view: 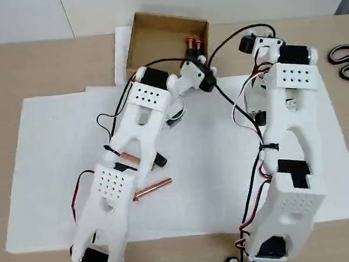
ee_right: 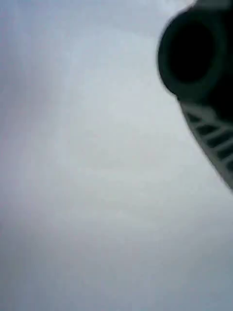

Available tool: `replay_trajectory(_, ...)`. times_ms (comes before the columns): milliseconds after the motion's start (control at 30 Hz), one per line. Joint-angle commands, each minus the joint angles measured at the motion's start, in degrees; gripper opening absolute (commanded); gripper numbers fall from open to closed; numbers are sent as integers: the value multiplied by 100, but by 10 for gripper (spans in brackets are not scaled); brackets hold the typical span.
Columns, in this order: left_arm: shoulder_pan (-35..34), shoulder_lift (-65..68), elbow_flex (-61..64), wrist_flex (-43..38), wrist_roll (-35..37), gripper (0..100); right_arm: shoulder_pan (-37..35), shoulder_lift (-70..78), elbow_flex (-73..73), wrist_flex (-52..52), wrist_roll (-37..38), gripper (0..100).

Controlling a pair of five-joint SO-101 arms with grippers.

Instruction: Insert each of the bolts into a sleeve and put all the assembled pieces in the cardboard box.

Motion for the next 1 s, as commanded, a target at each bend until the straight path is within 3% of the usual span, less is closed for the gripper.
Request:
replay_trajectory(0, 0, -123, -295, 62, 26, 13, 57, 57, -88, 48, 26, 5)
replay_trajectory(367, 18, -123, -268, 70, 105, 15, 57, 92, -97, 48, 44, 5)
replay_trajectory(567, -26, -123, -268, 70, 229, 137, 57, 92, -97, 48, 44, 5)
replay_trajectory(967, -18, -70, -136, 62, 264, 137, 57, 127, -97, 48, 44, 5)
